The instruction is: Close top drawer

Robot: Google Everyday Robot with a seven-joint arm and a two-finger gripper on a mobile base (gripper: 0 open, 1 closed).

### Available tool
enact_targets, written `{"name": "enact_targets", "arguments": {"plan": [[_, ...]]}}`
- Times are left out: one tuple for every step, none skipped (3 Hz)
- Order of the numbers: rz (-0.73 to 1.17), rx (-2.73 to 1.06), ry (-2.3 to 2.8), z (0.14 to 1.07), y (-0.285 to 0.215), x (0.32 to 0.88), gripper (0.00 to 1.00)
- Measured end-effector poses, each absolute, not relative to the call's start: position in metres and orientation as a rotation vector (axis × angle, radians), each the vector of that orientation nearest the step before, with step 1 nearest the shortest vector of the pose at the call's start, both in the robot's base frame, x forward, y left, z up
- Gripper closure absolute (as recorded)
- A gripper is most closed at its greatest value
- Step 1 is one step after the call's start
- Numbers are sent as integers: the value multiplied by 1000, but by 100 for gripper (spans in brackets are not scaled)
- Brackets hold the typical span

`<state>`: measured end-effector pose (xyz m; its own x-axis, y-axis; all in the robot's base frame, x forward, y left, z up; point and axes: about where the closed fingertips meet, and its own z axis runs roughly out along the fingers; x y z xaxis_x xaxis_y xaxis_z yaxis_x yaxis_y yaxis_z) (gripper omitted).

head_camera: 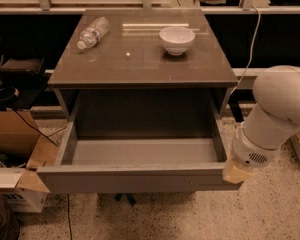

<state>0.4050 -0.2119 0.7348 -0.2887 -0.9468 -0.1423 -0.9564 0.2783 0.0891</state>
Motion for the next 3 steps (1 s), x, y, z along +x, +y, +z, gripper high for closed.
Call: {"name": "enact_targets", "arguments": {"plan": [[332,-1868,2493,700,-204,396,100],[408,-1884,2534,669,-202,389,100],[497,-1889,2563,627,-198,404,100]]}}
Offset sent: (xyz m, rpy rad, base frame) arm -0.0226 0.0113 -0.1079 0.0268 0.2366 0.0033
